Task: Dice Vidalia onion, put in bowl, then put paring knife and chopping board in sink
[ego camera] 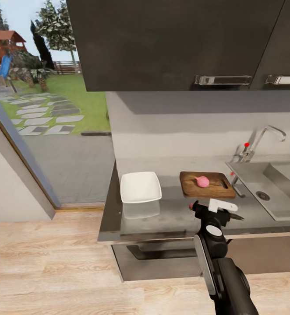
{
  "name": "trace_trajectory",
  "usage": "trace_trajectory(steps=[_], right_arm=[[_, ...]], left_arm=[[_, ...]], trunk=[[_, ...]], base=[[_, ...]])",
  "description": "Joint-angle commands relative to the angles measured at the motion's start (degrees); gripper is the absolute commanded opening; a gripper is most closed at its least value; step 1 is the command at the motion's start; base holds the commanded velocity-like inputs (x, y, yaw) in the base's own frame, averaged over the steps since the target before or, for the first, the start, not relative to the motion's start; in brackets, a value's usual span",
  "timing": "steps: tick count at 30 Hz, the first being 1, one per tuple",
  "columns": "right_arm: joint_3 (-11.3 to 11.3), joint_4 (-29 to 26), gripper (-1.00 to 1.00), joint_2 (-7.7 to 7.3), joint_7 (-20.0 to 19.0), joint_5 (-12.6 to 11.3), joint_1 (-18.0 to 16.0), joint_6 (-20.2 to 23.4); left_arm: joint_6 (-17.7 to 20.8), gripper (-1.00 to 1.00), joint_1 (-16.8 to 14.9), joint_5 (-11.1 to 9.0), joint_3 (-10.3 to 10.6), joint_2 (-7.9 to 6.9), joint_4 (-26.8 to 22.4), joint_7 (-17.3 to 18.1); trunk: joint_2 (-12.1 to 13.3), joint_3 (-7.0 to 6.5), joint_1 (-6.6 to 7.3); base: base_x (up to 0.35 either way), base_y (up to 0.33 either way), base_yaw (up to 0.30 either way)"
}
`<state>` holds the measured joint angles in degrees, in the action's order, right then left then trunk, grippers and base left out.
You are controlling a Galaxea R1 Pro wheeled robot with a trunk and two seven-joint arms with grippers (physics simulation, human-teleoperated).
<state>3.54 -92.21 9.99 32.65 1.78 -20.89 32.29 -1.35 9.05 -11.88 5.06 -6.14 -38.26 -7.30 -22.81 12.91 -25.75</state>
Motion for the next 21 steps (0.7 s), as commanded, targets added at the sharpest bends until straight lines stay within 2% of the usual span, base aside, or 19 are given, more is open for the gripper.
trace_trajectory(steps=[1,5,8,10,12,13,14,17,21], right_arm=[[0.1,-0.1,1.00,0.01,1.5,-0.1,-0.7,0.5],[0.1,-0.1,1.00,0.01,5.3,-2.7,-3.0,0.7],[0.1,0.1,1.00,0.01,9.4,-7.3,-6.1,1.0],[0.2,0.3,1.00,0.01,11.8,-9.4,-8.2,1.6],[0.2,0.4,1.00,0.01,13.3,-10.2,-9.5,2.5],[0.3,0.5,1.00,0.01,16.2,-11.2,-13.2,5.4],[0.3,0.6,1.00,0.01,16.9,-11.4,-14.9,6.6],[0.3,2.0,1.00,0.01,17.7,-11.8,-18.7,8.8],[0.3,7.4,1.00,0.01,18.1,-13.4,-24.6,10.3]], left_arm=[[-0.1,1.00,0.0,-0.6,0.5,-0.10,-0.1,-0.5],[-0.1,1.00,0.0,-0.6,0.5,-0.10,-0.1,-0.5],[-0.1,1.00,0.0,-0.5,0.5,-0.10,-0.1,-0.5],[-0.2,1.00,0.0,-0.5,0.5,-0.10,-0.1,-0.5],[-0.2,1.00,0.0,-0.5,0.5,-0.10,-0.1,-0.5],[-0.2,1.00,0.0,-0.5,0.5,-0.10,-0.1,-0.5],[-0.1,1.00,0.0,-0.5,0.5,-0.10,-0.1,-0.5],[-0.1,1.00,0.0,-0.5,0.6,-0.10,0.0,-0.5],[-0.1,1.00,0.0,-0.5,0.6,-0.10,0.0,-0.5]], trunk=[[-0.1,0.10,-0.04],[-0.1,0.10,-0.04],[-0.1,0.10,-0.04],[-0.1,0.10,-0.04],[-0.1,0.10,-0.04],[-0.1,0.10,-0.04],[-0.1,0.10,-0.04],[-0.1,0.10,-0.04],[-0.1,0.10,-0.04]], base=[[0.004,0.006,0.000],[0.002,0.003,0.000],[0.000,0.000,0.000],[0.000,0.000,0.000],[0.000,0.000,0.000],[0.000,0.000,0.000],[0.000,0.000,0.000],[0.000,0.000,0.000],[0.000,0.000,0.000]])
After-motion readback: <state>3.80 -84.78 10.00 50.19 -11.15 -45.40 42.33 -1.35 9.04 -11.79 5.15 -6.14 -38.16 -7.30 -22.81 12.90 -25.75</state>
